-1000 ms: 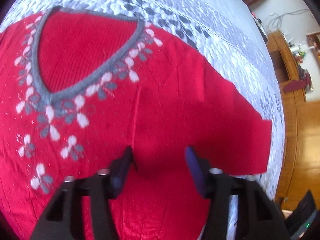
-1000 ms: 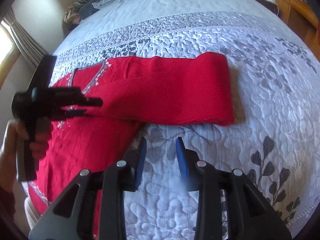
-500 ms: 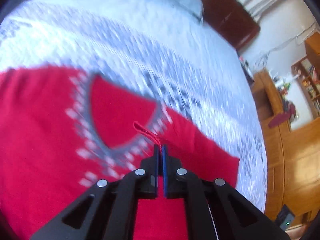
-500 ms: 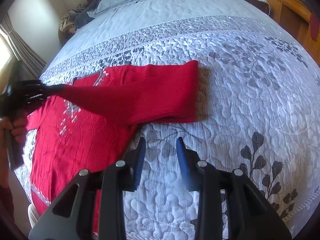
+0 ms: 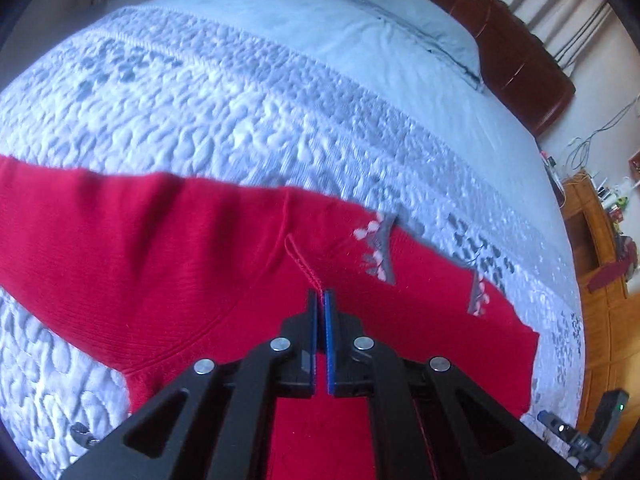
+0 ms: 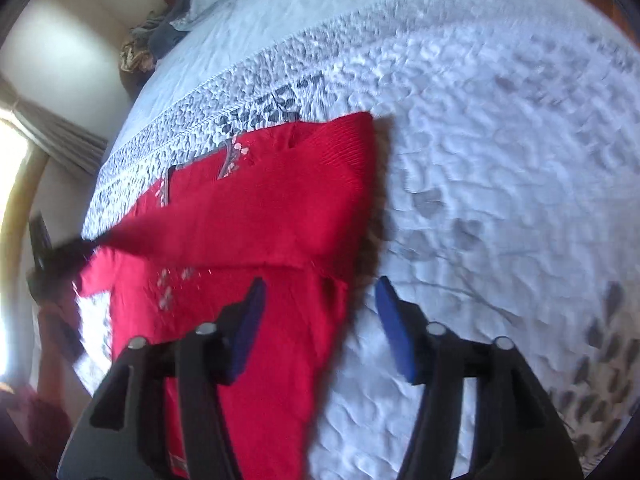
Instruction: Fold small clothes
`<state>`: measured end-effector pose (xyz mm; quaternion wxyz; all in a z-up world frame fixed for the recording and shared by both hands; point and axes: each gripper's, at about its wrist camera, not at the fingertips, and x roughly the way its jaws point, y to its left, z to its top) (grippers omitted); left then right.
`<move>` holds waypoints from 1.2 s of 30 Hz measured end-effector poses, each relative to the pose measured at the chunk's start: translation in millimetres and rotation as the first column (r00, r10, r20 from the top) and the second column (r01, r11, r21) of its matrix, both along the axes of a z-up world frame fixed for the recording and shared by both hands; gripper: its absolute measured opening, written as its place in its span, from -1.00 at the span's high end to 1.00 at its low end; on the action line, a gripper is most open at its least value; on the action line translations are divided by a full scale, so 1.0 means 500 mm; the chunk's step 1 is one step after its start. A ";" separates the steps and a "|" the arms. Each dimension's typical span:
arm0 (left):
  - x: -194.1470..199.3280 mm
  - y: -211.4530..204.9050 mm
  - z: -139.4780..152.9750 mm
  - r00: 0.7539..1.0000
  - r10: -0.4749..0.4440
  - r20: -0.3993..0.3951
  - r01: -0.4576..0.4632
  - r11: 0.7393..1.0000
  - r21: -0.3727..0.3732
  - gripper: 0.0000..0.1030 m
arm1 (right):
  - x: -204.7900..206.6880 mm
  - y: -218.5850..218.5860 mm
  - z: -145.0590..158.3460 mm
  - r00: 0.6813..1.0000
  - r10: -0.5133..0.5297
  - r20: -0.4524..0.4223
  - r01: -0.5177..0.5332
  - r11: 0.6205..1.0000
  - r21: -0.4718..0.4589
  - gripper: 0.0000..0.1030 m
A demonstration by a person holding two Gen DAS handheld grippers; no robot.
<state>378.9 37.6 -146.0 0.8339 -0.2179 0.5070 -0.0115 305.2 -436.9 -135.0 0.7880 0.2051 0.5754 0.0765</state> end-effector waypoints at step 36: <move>-0.026 0.006 -0.031 0.993 -0.086 -0.085 0.092 0.994 0.064 0.09 | 0.041 0.160 -0.023 0.989 0.116 -0.087 -0.140 0.921 -0.365 0.26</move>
